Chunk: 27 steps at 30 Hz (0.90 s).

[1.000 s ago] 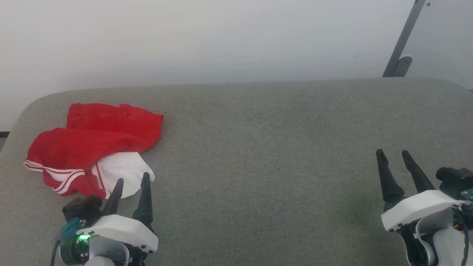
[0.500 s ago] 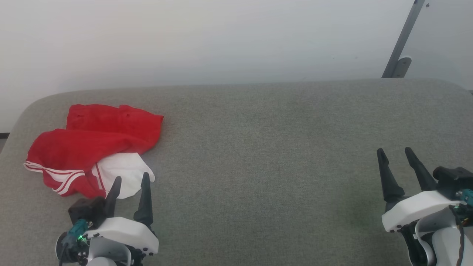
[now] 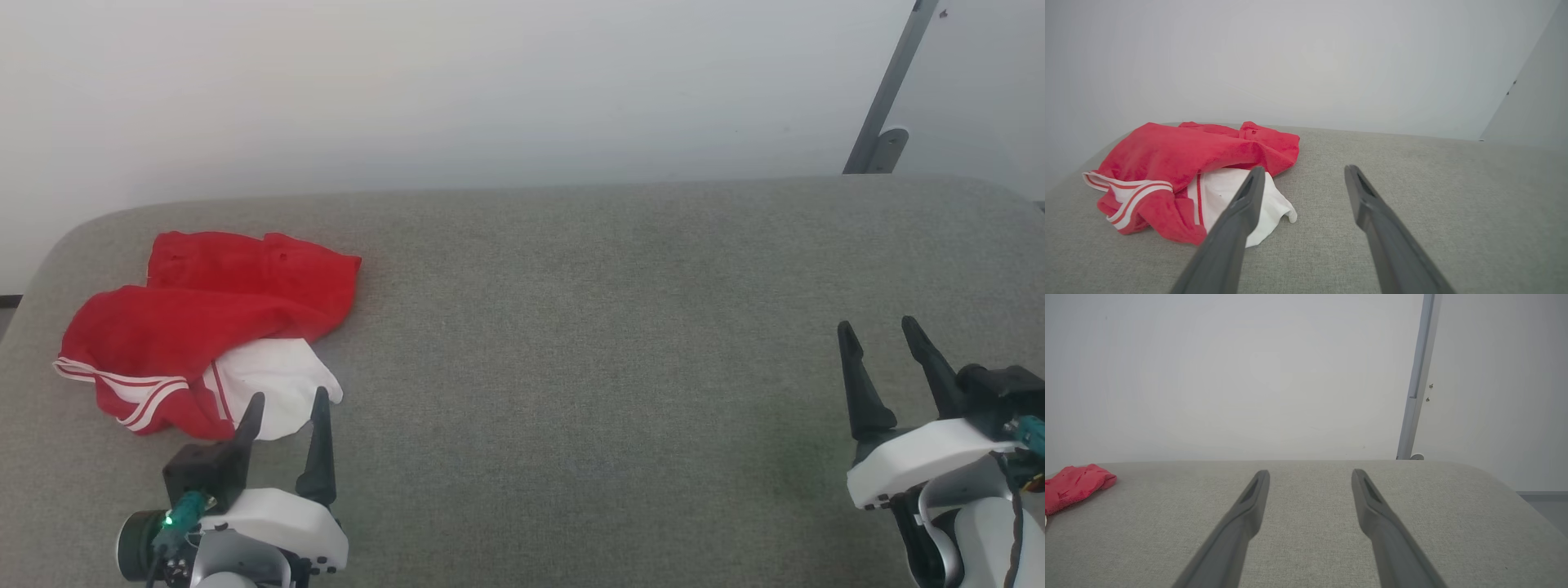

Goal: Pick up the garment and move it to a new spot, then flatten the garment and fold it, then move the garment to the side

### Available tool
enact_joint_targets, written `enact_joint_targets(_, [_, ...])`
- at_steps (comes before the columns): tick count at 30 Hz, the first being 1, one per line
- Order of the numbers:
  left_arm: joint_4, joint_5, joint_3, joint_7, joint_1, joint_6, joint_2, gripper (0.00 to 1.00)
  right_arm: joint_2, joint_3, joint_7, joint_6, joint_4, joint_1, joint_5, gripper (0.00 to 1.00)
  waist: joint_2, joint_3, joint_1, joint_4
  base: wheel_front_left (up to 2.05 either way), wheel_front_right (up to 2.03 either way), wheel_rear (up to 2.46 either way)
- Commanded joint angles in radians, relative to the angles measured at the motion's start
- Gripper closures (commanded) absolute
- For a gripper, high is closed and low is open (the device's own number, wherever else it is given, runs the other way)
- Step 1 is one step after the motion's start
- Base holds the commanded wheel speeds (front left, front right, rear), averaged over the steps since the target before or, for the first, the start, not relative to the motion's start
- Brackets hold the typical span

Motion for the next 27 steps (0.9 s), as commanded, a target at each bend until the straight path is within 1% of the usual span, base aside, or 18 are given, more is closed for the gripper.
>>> enact_joint_targets(1, [0.001, 0.026, 0.004, -0.009, -0.011, -0.004, 0.002, 0.00, -0.008, -0.002, -0.012, 0.001, 0.001, -0.012, -0.021, 0.00, 0.0000, 0.000, 0.0000, 0.000, 0.00, 0.00, 0.00])
enact_joint_targets(27, [0.051, 0.231, 0.044, -0.059, -0.024, -0.033, -0.019, 0.00, -0.022, -0.006, -0.062, 0.001, 0.022, -0.017, -0.167, 0.00, 0.0000, 0.003, 0.0000, 0.002, 0.00, 0.00, 0.00])
